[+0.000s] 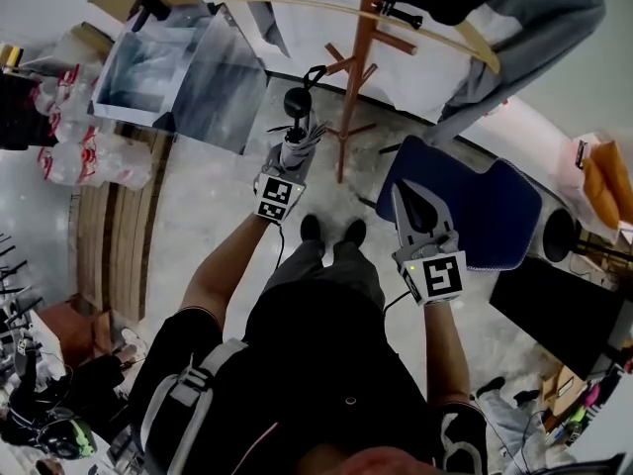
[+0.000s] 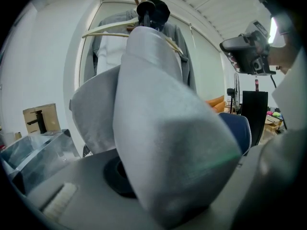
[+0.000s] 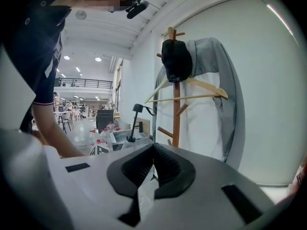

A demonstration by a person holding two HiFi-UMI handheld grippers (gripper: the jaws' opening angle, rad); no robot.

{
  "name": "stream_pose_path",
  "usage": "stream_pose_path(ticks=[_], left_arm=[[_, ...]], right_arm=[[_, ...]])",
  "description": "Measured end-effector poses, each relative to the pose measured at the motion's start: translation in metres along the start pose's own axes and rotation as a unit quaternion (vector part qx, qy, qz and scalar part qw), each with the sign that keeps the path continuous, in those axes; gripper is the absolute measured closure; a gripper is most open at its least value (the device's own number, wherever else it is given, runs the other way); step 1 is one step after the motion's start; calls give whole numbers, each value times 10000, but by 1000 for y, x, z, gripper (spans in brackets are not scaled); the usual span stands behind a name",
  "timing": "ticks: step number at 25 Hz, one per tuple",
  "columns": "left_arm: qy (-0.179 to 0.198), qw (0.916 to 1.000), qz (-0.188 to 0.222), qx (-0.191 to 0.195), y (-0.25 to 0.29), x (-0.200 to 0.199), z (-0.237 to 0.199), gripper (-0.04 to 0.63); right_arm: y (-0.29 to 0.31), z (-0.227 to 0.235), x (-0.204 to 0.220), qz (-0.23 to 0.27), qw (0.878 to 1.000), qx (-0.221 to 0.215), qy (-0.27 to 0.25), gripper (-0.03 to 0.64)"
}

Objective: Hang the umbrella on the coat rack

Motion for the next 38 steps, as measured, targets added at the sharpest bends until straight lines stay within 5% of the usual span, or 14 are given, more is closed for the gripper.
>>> stream_pose_path(ticks=[15, 38], left_arm=[[-103, 9988, -472, -28, 58, 49, -11, 502], [-110, 9975, -651, 247, 65, 69, 4, 502]], right_arm=[[12, 3, 25, -44, 9996, -83, 275, 614], [26, -3, 48, -604, 9967, -275, 468, 614]])
Point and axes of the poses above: the fingertips, and each gripper's own axes: y forward along the fingers, z to its right, x out of its underside, the point moved 6 cm from there along -y, backward along the fingers, and after that the axes turned 7 degrees about -z, right-handed, at the moved point
